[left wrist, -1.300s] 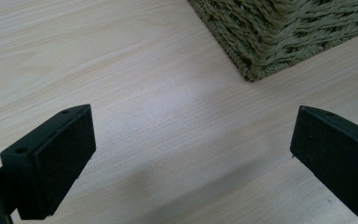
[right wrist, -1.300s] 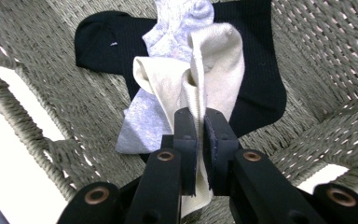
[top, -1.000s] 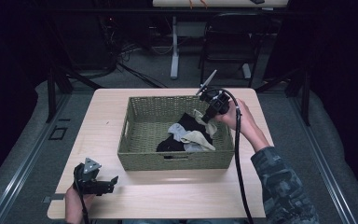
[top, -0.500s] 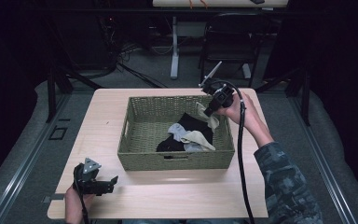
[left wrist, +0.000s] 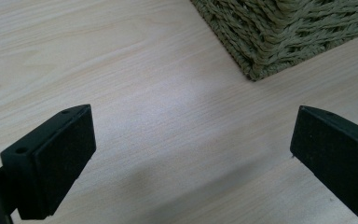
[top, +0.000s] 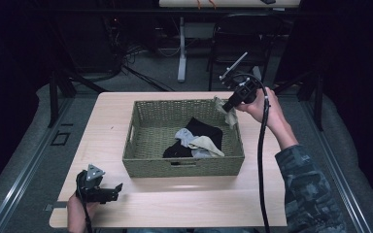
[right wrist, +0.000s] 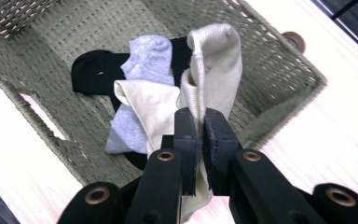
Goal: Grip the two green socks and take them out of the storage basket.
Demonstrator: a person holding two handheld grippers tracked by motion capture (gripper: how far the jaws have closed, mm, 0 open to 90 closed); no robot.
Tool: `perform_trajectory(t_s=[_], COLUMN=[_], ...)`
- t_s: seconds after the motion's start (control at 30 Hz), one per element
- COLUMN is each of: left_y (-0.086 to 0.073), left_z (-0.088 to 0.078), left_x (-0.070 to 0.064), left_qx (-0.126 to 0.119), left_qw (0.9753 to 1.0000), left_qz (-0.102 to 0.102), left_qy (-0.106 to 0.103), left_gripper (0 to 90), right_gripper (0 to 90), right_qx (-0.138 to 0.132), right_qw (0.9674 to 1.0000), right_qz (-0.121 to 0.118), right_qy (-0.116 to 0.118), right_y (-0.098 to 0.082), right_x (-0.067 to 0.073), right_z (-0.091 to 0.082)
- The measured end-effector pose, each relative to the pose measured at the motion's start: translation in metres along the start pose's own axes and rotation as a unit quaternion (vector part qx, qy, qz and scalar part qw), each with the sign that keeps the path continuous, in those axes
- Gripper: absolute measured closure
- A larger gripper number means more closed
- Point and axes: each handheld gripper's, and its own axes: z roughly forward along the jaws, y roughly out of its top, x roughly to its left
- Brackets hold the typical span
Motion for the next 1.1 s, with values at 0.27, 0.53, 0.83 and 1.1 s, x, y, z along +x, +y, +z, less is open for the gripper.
perform_trajectory(t_s=[0.27, 0.53, 0.83, 1.1], left_y=[0.0, 0.001, 0.0, 0.0], left_z=[0.0, 0.0, 0.001, 0.001], left_x=[0.0, 0.0, -0.001, -0.001], left_qx=[0.001, 0.002, 0.001, 0.003], left_qw=[1.0, 1.0, 1.0, 1.0], left_qz=[0.003, 0.003, 0.003, 0.004], left_qy=[0.001, 0.001, 0.002, 0.002], left_gripper=[0.0, 0.0, 0.0, 0.1], right_gripper=[85.0, 84.9, 84.7, 84.7], right_qx=[-0.002, -0.006, -0.004, 0.023], right_qw=[0.9997, 0.9983, 0.9961, 0.9937], right_qz=[0.018, 0.042, 0.069, 0.092], right_qy=[-0.018, -0.04, -0.055, -0.061], right_y=[-0.017, -0.035, -0.053, -0.071], right_x=[-0.018, -0.035, -0.052, -0.066], right_z=[-0.016, -0.027, -0.022, 0.002])
